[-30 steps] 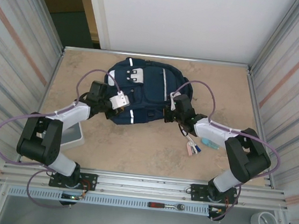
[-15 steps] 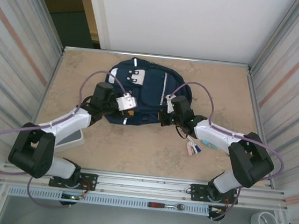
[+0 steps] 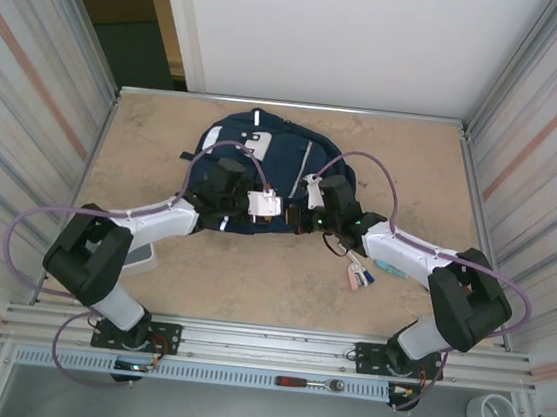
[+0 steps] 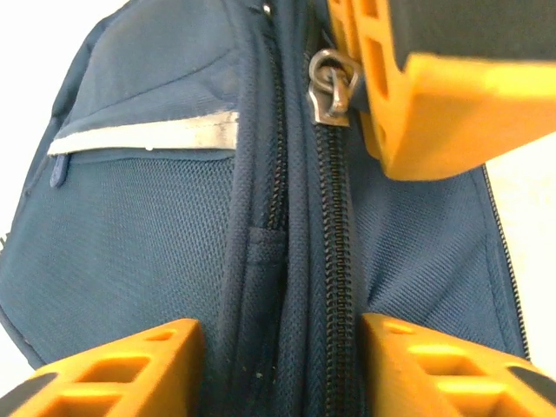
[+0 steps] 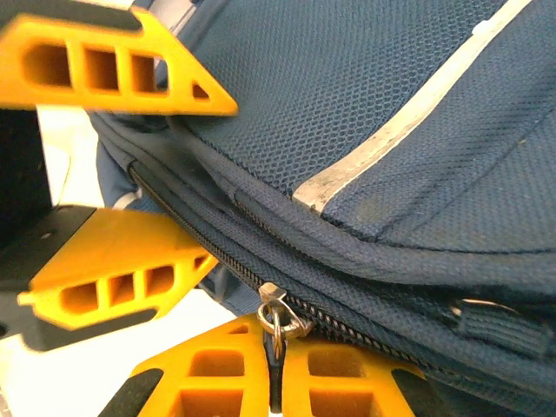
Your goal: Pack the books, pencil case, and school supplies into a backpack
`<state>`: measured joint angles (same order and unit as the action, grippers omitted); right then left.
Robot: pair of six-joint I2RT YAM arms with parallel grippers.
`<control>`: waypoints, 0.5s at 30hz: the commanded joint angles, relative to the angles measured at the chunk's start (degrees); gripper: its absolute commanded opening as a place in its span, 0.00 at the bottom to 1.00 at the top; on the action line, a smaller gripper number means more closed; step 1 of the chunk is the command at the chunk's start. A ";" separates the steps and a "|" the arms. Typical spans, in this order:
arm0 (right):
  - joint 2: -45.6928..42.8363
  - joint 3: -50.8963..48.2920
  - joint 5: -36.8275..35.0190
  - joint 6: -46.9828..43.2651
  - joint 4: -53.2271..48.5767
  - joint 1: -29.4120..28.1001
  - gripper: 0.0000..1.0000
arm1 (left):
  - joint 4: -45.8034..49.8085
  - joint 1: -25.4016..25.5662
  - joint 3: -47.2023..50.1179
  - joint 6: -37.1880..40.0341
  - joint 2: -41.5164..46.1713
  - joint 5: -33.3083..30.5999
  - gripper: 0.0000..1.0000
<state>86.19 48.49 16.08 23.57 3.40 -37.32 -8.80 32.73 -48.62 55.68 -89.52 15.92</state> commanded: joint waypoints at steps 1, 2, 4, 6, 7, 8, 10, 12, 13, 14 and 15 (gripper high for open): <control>-1.67 2.66 3.40 0.97 2.64 0.70 0.00 | -2.63 -0.73 -0.69 1.58 -0.75 -0.31 0.37; -1.89 2.58 2.78 0.67 1.48 1.10 0.00 | -3.43 -1.35 -0.24 1.27 -0.44 0.14 0.30; -2.69 2.66 0.25 -0.50 -1.90 1.90 0.00 | -4.52 -2.77 0.83 0.22 0.55 1.78 0.14; -3.39 3.12 -3.86 -1.98 -6.34 2.84 0.00 | -5.53 -4.57 2.22 -1.09 2.01 4.37 0.07; -3.68 3.43 -6.08 -2.82 -8.81 3.57 0.00 | -5.91 -5.58 2.99 -1.56 2.76 5.87 0.05; -3.90 3.52 -7.73 -3.44 -10.47 4.17 0.00 | -6.13 -6.41 3.63 -1.71 3.34 6.93 0.05; -4.23 3.92 -10.54 -4.56 -13.20 5.78 0.00 | -6.10 -8.58 4.65 -2.56 4.40 9.08 0.04; -4.27 4.56 -12.26 -4.85 -14.82 7.20 0.00 | -5.78 -10.85 5.17 -3.82 5.15 11.01 0.04; -4.28 4.92 -12.66 -4.95 -15.38 7.58 0.00 | -5.26 -11.86 5.20 -4.28 5.46 11.73 0.04; -4.36 5.16 -12.41 -4.95 -15.39 7.70 0.00 | -4.86 -12.41 5.18 -4.35 5.73 11.86 0.05; -4.44 5.34 -11.32 -4.85 -14.84 7.62 0.00 | -4.53 -12.92 5.18 -4.45 5.91 11.86 0.05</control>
<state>83.83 52.10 10.28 20.27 -7.03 -31.44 -13.58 23.00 -43.94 54.06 -86.63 27.57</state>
